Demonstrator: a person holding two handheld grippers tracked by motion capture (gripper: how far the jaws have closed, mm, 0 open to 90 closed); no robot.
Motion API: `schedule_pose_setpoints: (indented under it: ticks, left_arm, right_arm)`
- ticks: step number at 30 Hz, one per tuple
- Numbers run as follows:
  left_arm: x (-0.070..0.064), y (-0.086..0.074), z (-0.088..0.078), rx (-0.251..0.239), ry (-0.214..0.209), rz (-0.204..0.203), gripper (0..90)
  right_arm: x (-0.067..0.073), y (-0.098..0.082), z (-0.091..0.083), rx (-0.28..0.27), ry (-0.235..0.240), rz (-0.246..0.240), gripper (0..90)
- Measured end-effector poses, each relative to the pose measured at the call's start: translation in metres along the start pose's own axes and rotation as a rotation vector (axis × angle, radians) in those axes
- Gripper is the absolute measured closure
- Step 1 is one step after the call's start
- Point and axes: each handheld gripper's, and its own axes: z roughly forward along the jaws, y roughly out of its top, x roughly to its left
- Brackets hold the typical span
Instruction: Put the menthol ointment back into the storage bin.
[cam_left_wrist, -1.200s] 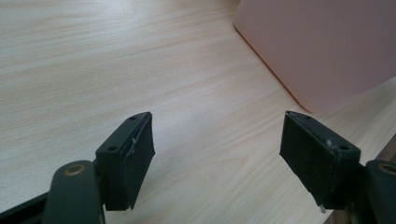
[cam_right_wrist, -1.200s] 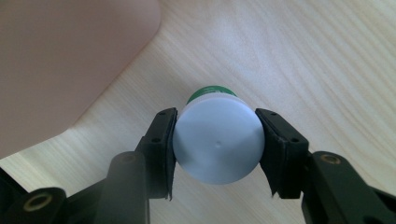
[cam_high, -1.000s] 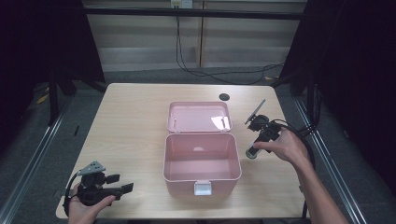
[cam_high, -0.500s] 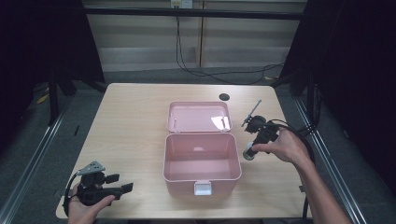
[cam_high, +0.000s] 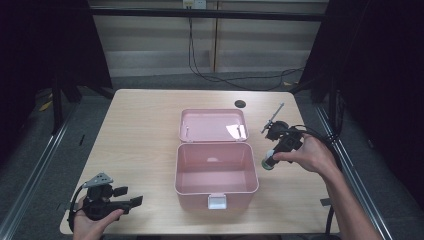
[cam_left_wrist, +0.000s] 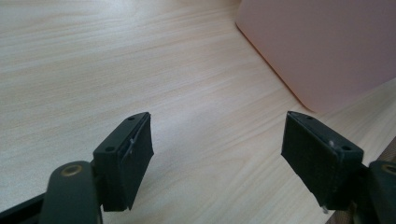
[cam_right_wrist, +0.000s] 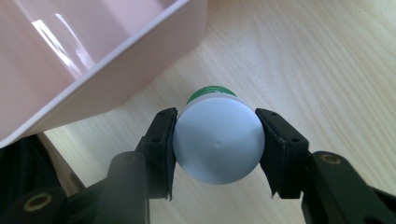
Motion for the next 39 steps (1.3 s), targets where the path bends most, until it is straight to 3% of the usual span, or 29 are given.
schedule_pose_setpoints:
  ticks: [14, 25, 32, 39]
  left_arm:
    - [0.0, 0.0, -0.001, -0.004, 0.002, -0.003, 24.7]
    - [-0.001, 0.0, 0.0, -0.001, 0.002, -0.003, 24.7]
    - [0.0, -0.001, -0.001, -0.005, 0.0, 0.0, 24.7]
    - [-0.001, -0.001, -0.001, -0.002, 0.001, -0.002, 24.7]
  right_arm:
    - [0.006, 0.006, -0.032, -0.064, -0.035, -0.027, 51.3]
    - [0.02, 0.018, -0.048, -0.096, -0.03, -0.046, 51.3]
    - [0.031, 0.028, -0.059, -0.106, -0.042, -0.096, 51.3]
    - [0.042, 0.041, -0.058, -0.108, -0.039, -0.149, 51.3]
